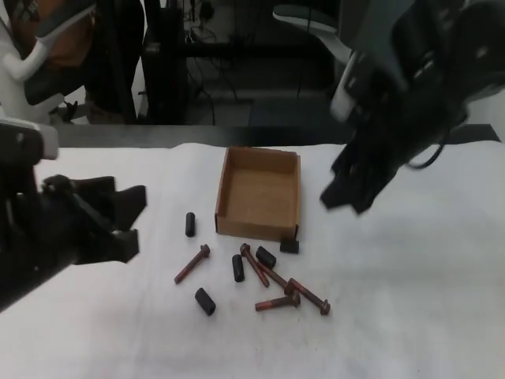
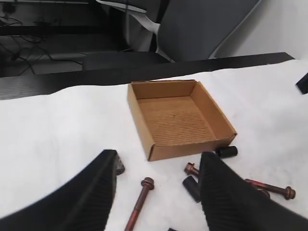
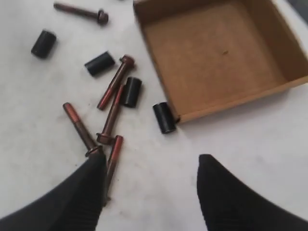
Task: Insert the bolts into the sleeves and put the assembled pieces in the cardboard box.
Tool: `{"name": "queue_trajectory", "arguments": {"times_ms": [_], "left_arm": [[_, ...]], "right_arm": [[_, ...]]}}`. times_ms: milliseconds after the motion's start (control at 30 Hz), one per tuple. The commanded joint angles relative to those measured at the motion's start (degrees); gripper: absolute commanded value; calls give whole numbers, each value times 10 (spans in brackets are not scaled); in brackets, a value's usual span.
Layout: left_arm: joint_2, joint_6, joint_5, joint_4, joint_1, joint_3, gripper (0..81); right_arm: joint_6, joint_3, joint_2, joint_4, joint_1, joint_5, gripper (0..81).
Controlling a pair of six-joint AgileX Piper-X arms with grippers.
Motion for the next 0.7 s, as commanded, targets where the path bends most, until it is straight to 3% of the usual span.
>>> {"name": "queue_trajectory", "arguments": {"times_ms": [0,133,333,500,667], "left_arm": [[20,5,14,-30,-24,-6,497],[48,0,-11,-40,-42,-6,497],[89,-23,-11,-40,-47,-7,497],[100,-22,-8,-40,-47,-6,497],[100,-19,-8,-45,-47,-6,497]], "right_arm": [[-43,-8,27,29,28,40,535],[-91,-8,54,33,73,122,535],[-106,-8,98,9,103,154,535],[-82,-8,116,25,104,239,535],[-35,-8,116,46,81,239,535]]}}
